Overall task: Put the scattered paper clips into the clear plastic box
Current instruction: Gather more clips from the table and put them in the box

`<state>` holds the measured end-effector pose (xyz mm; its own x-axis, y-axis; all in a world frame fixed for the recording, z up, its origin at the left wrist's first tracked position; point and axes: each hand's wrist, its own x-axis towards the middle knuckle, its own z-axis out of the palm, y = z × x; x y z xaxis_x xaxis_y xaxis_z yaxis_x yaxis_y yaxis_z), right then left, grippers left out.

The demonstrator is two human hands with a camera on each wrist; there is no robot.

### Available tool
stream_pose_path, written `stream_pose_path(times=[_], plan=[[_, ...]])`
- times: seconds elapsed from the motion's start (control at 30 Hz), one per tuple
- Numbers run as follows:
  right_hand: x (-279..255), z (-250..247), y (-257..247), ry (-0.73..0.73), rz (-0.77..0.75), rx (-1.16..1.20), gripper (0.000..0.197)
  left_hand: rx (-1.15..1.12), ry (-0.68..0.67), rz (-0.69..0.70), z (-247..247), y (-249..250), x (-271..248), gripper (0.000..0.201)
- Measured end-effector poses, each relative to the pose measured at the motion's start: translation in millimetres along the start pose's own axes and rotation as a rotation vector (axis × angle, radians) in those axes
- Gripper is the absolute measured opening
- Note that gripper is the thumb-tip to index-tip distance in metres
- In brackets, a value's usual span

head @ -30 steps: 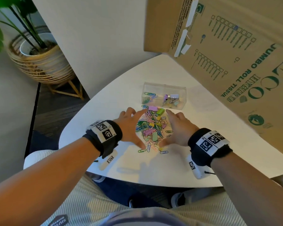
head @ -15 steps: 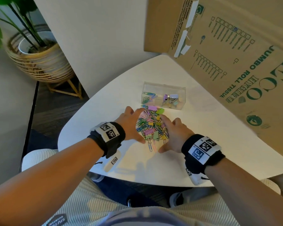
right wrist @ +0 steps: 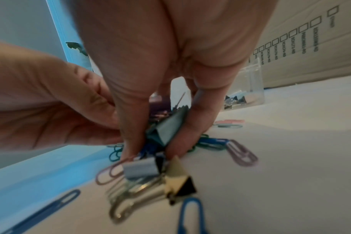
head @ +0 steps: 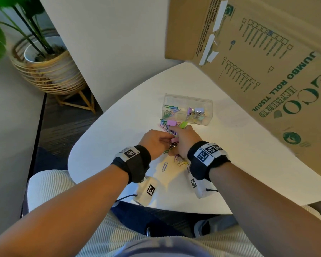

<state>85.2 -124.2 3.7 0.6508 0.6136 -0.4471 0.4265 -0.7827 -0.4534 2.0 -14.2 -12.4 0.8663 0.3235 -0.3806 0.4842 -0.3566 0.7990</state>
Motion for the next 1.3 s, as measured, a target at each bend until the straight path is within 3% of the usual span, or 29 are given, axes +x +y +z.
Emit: stream_pose_path(times=[0.1, 0.27, 0.4, 0.63, 0.77, 0.9, 1.0, 1.1, 1.23, 1.3], plan=[[-1, -1, 1, 0.051, -0.056, -0.024, 0.057, -0.073, -0.001, 0.046, 0, -2, -6, 0.045], [-4, -1, 5, 0.112, -0.061, -0.022, 0.014, -0.105, 0.176, 0.015, -5, -7, -10, 0.046], [-4, -3, 11, 0.149, -0.005, 0.056, 0.002, -0.151, 0.21, 0.002, -7, -11, -14, 0.042], [-6, -22, 26, 0.202, 0.122, 0.362, 0.01, -0.415, 0.223, -0.045, 0, -14, -14, 0.03], [-14, -41, 24, 0.218, 0.089, 0.48, 0.012, -0.693, 0.199, -0.09, 0, -1, -12, 0.02], [-34, -57, 4, 0.131, -0.058, 0.392, 0.008, -1.063, 0.086, -0.199, 6, 21, -5, 0.033], [-47, -61, -14, 0.019, -0.16, 0.217, 0.042, -1.309, -0.059, -0.303, 11, 37, -5, 0.049], [-49, -56, -25, -0.04, -0.174, 0.038, 0.016, -1.432, -0.18, -0.369, 18, 44, -7, 0.051], [-49, -57, -31, -0.064, -0.192, -0.109, 0.009, -1.556, -0.17, -0.476, 26, 46, -14, 0.044], [-49, -55, -34, -0.082, -0.211, -0.157, 0.018, -1.577, -0.115, -0.481, 30, 49, -18, 0.04]])
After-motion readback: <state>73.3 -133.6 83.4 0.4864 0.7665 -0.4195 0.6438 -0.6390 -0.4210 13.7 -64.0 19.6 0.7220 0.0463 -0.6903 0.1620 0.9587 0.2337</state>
